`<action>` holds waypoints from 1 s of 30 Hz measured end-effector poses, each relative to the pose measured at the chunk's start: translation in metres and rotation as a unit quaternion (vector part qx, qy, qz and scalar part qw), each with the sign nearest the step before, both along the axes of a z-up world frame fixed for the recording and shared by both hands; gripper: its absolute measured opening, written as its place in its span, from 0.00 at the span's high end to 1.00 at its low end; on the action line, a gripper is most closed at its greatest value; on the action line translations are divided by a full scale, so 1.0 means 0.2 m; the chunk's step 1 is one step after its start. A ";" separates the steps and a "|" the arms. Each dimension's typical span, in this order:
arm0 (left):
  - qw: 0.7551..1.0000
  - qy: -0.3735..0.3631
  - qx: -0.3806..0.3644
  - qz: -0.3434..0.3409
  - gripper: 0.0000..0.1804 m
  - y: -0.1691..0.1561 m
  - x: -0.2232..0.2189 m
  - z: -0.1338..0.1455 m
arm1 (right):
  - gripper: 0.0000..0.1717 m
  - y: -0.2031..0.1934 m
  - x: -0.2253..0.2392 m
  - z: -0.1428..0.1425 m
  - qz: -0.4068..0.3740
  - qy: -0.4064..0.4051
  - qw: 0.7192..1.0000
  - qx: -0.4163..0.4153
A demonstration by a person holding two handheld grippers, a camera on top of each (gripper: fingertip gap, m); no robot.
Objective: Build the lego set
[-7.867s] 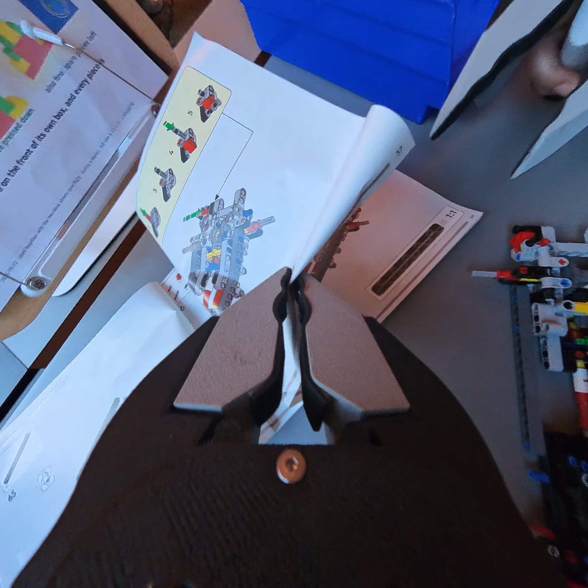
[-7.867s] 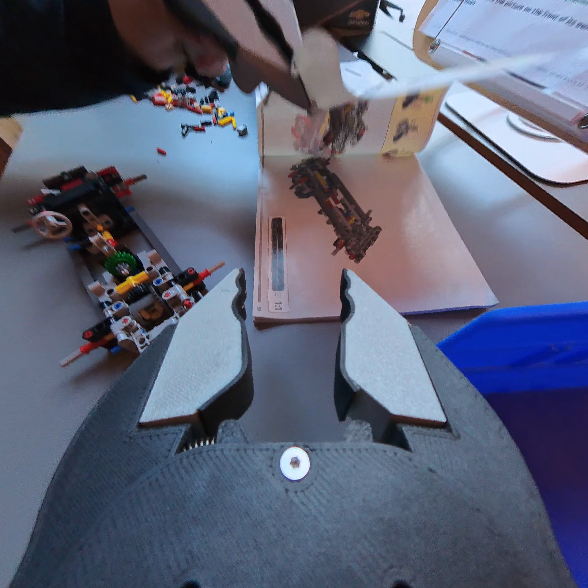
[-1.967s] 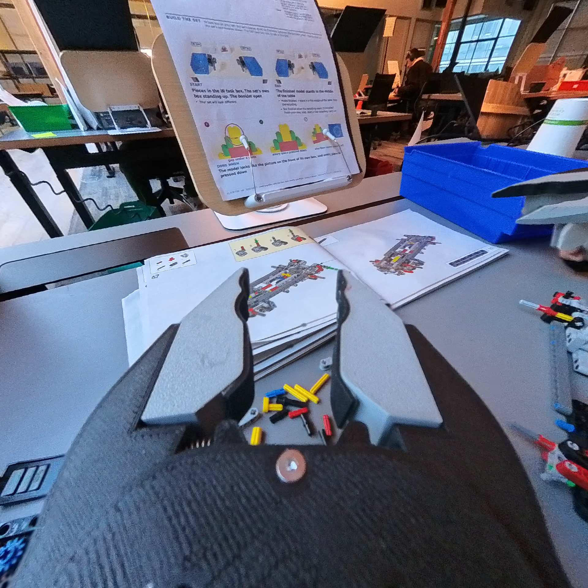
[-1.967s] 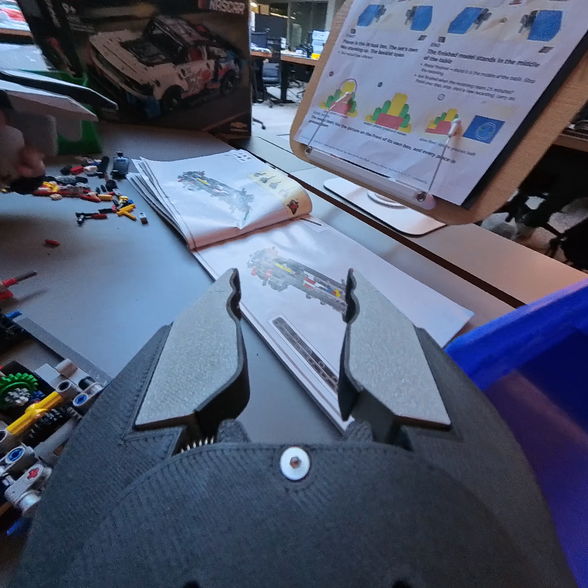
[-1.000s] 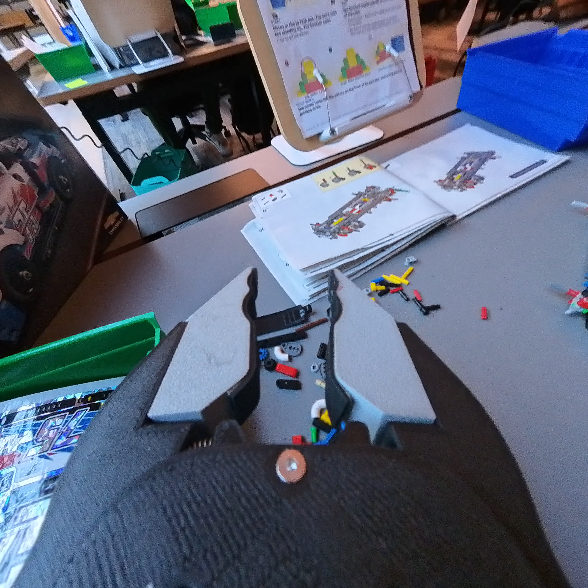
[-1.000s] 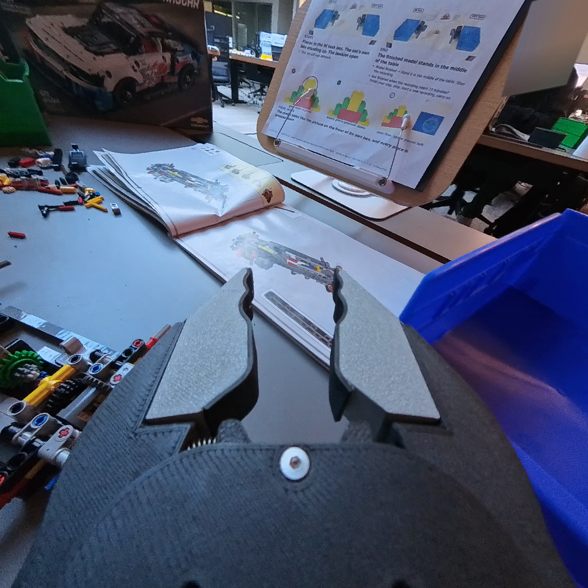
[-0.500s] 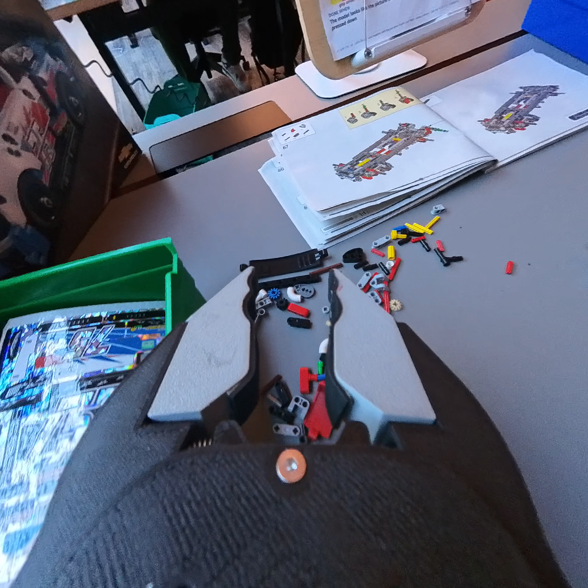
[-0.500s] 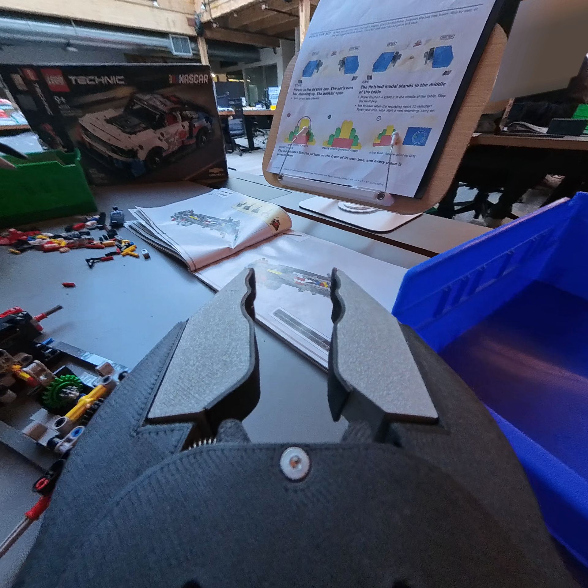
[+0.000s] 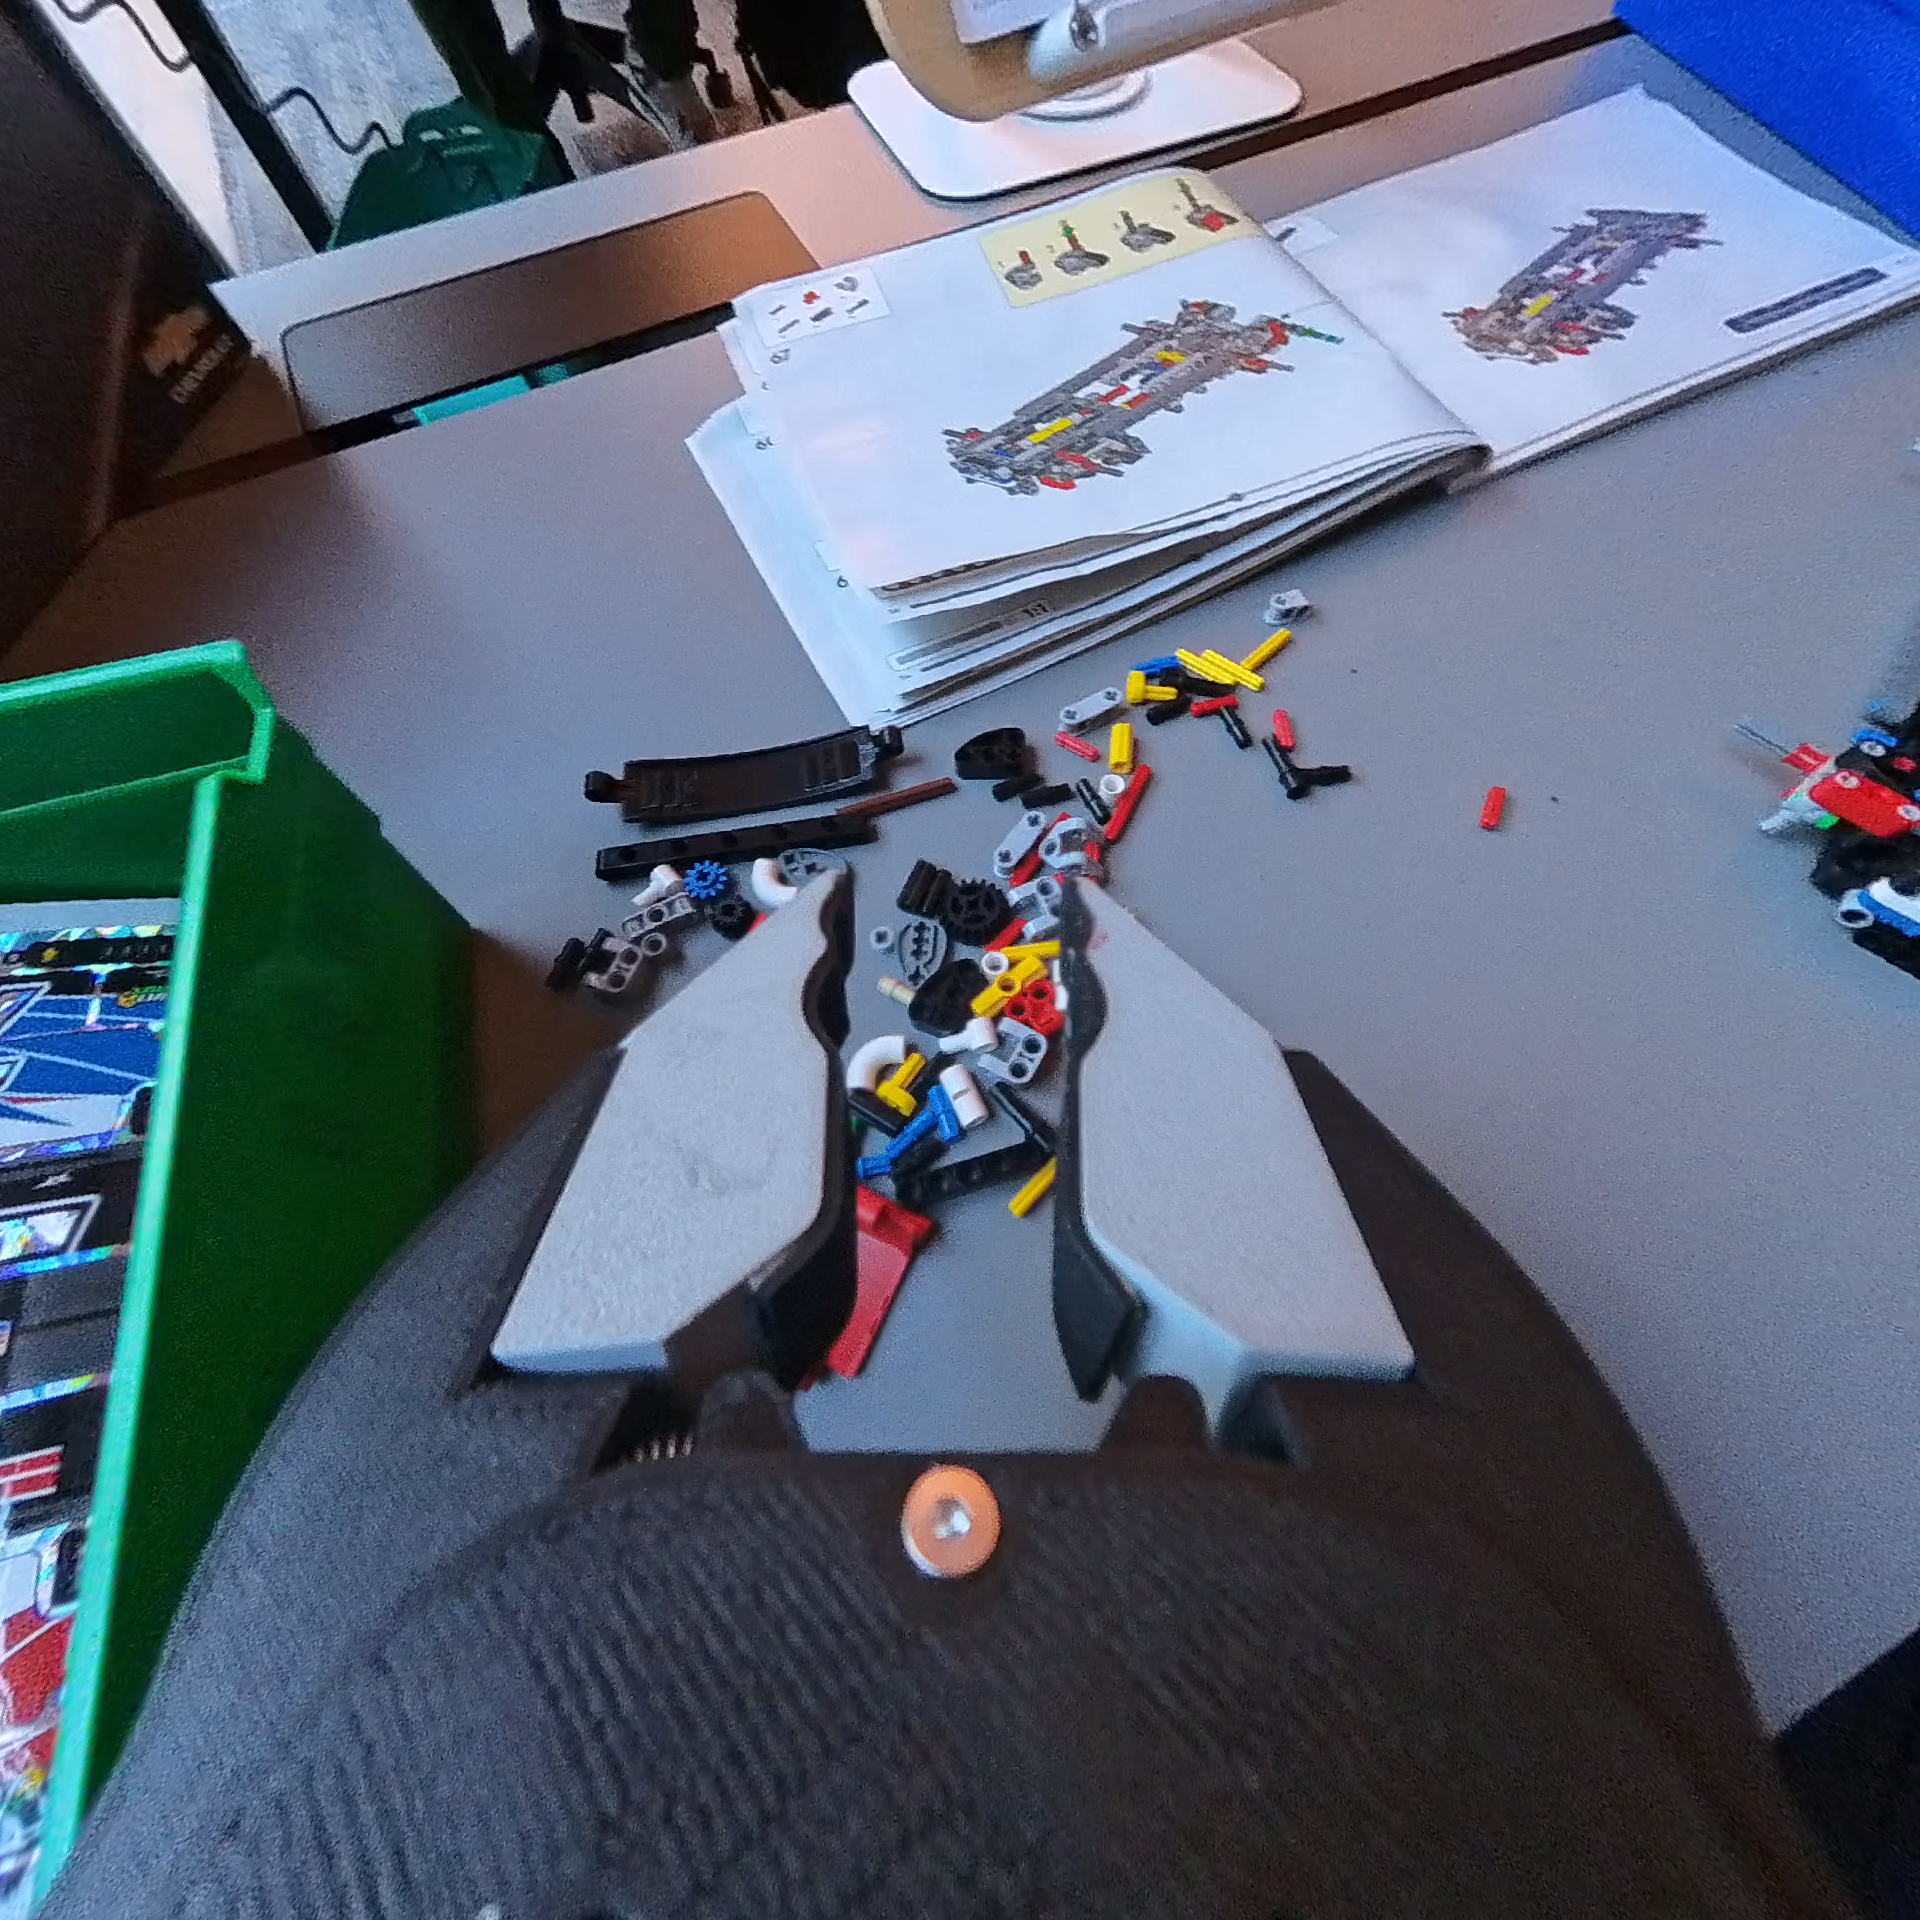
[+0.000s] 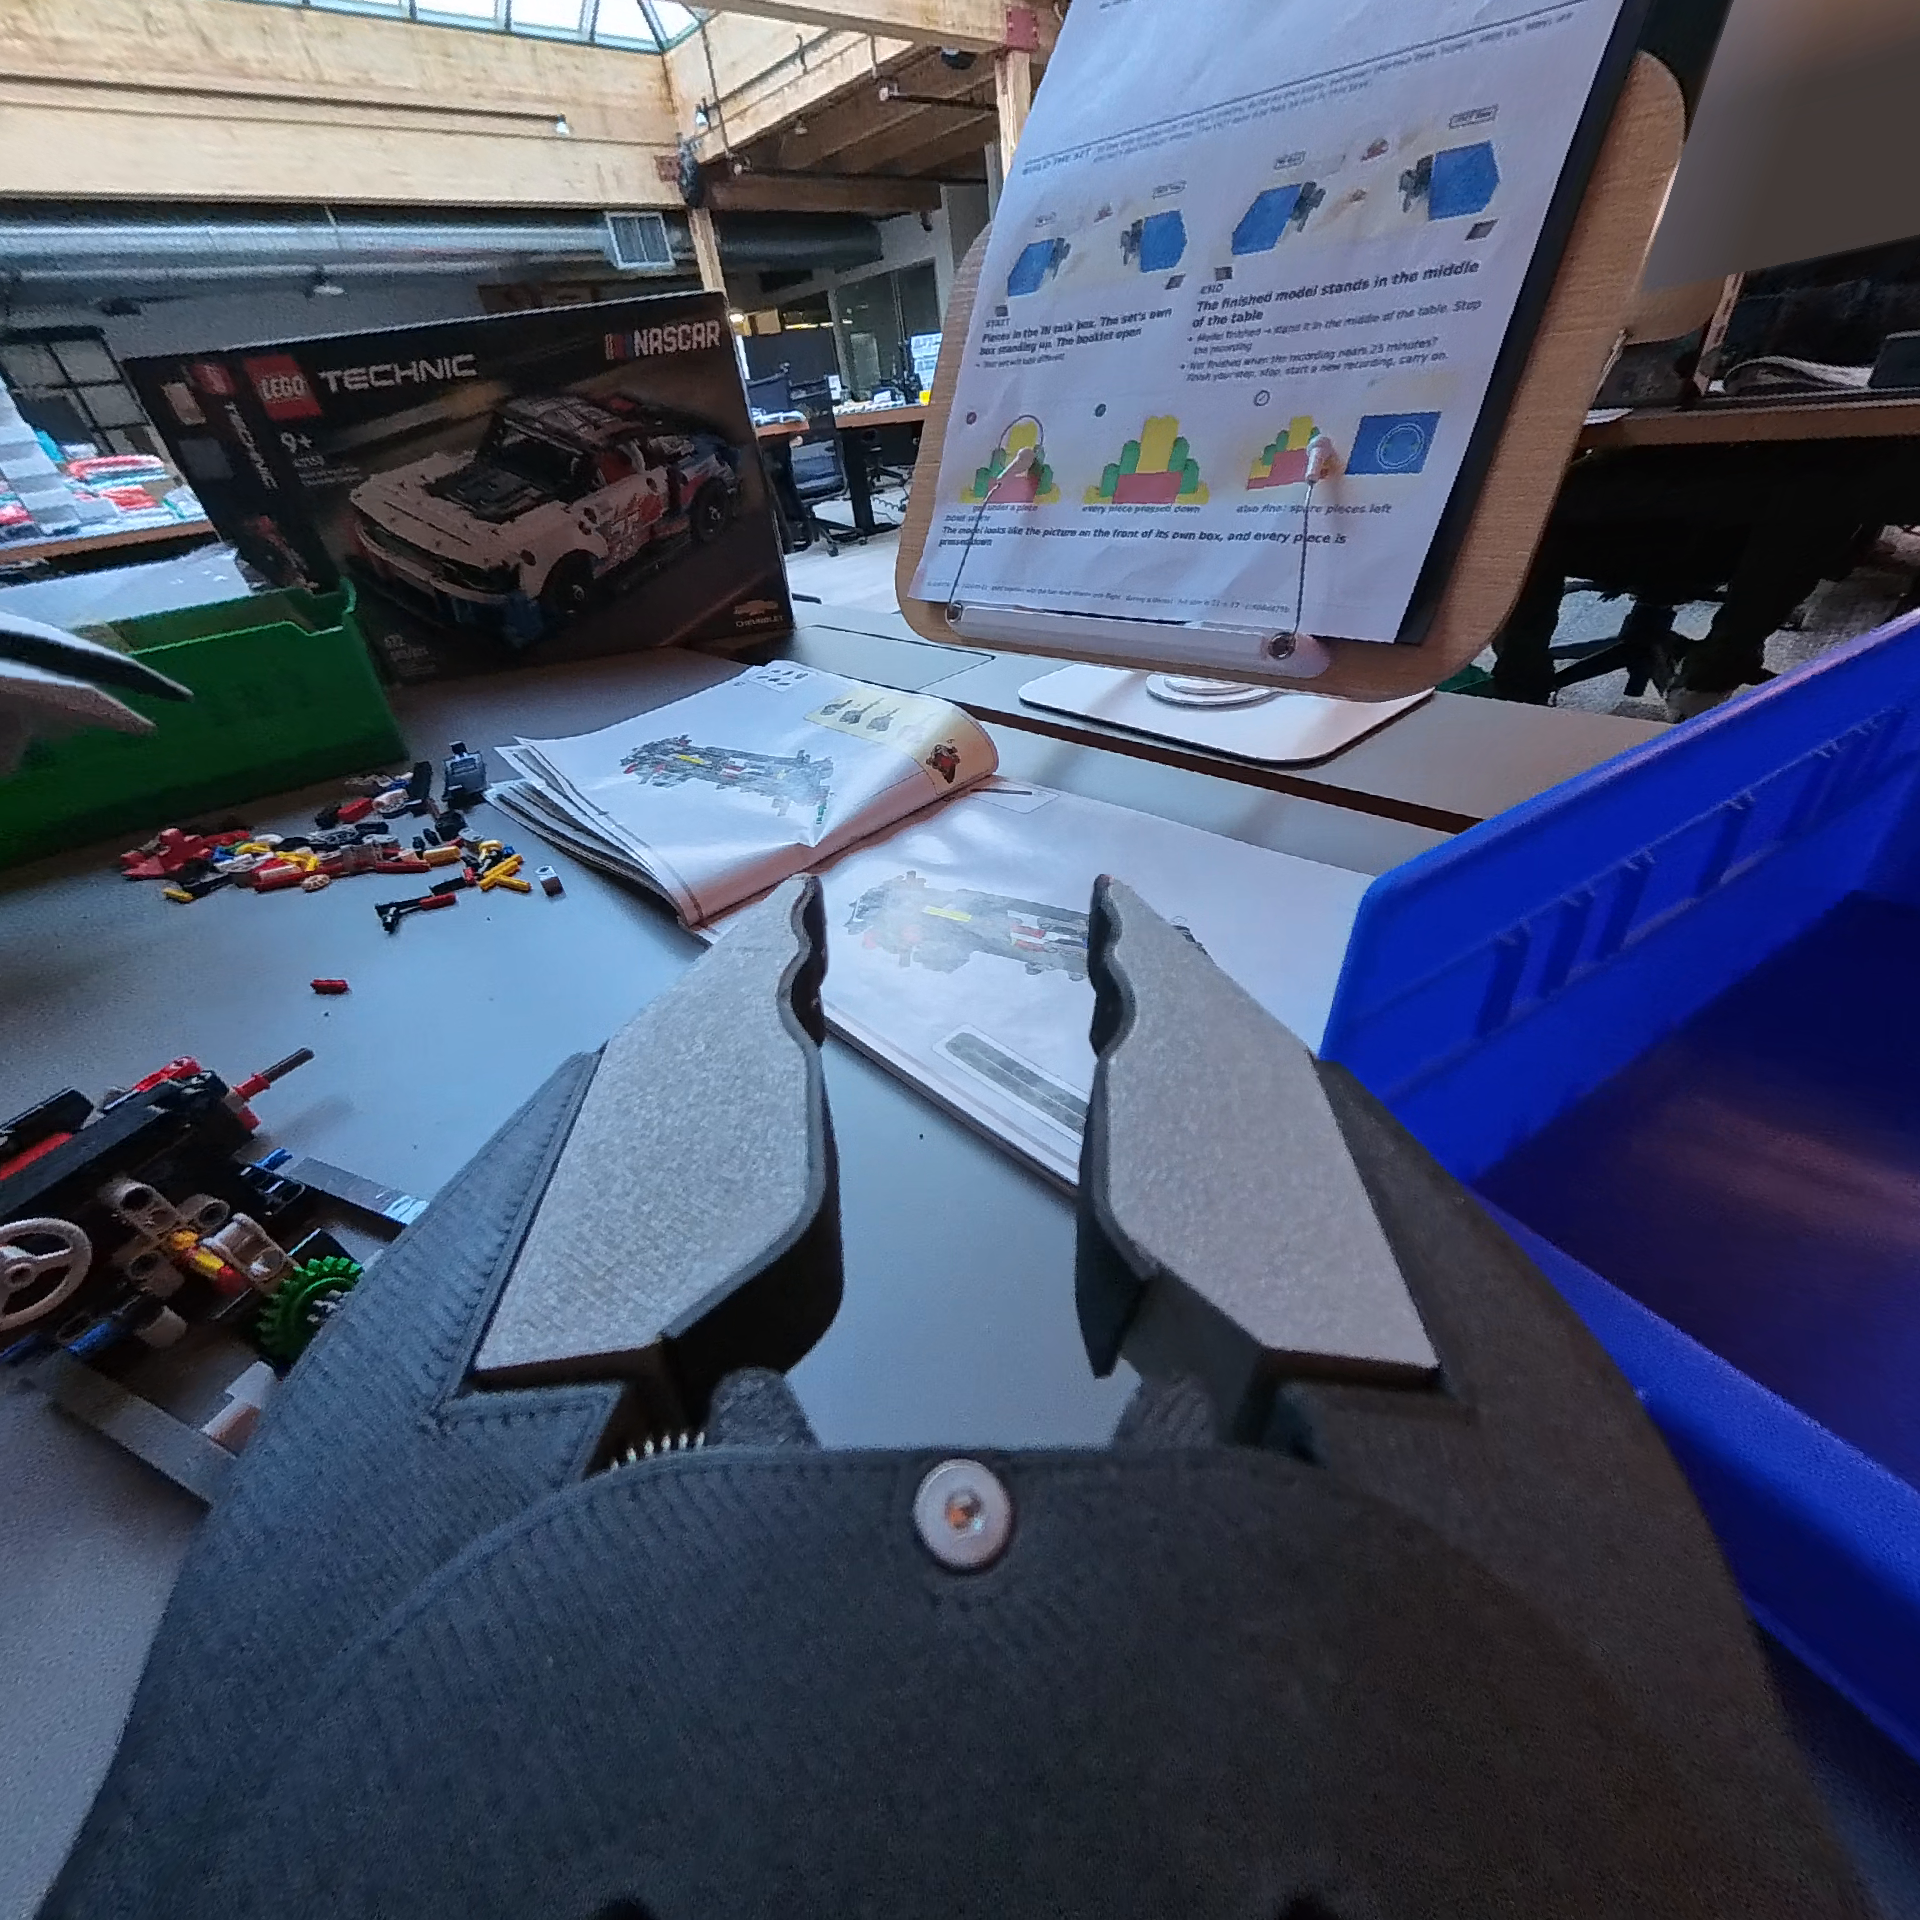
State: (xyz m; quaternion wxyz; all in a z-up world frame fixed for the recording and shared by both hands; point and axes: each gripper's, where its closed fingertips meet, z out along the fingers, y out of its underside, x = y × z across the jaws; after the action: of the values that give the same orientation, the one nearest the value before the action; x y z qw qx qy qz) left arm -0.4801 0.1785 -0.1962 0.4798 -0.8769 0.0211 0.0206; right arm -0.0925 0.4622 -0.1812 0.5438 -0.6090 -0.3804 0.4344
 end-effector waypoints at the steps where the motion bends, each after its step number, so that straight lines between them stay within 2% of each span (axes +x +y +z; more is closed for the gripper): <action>1: 1.000 0.004 -0.003 -0.003 0.79 0.00 0.01 0.00 | 0.72 0.00 0.00 0.00 -0.002 0.000 1.000 0.000; 4: 1.000 0.020 -0.006 -0.003 0.79 0.00 0.01 -0.01 | 0.72 0.01 0.01 -0.01 -0.003 -0.001 1.000 -0.006; 9: 1.000 0.001 -0.012 -0.005 0.80 0.00 0.00 -0.05 | 0.73 0.02 0.01 -0.02 -0.004 -0.002 1.000 -0.012; 14: 0.996 -0.013 -0.075 -0.046 0.84 0.00 0.12 -0.16 | 0.73 0.02 0.00 -0.02 0.000 -0.006 1.000 -0.016; 21: 0.978 0.106 -0.170 -0.067 0.85 0.05 0.18 -0.32 | 0.73 0.02 -0.01 -0.03 0.004 -0.008 1.000 -0.015; 27: 0.966 0.131 -0.207 -0.079 0.86 0.04 0.18 -0.42 | 0.73 0.01 -0.01 -0.02 0.009 -0.006 1.000 -0.017; 30: 0.966 0.141 -0.202 -0.084 0.89 0.05 0.19 -0.42 | 0.73 0.00 -0.02 -0.02 0.015 -0.005 1.000 -0.019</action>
State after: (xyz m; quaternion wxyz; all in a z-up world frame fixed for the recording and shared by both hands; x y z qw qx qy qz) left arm -0.4427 0.1890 -0.2812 0.2850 -0.9388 0.1661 0.0987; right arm -0.0961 0.4624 -0.1856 0.5236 -0.6156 -0.3838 0.4467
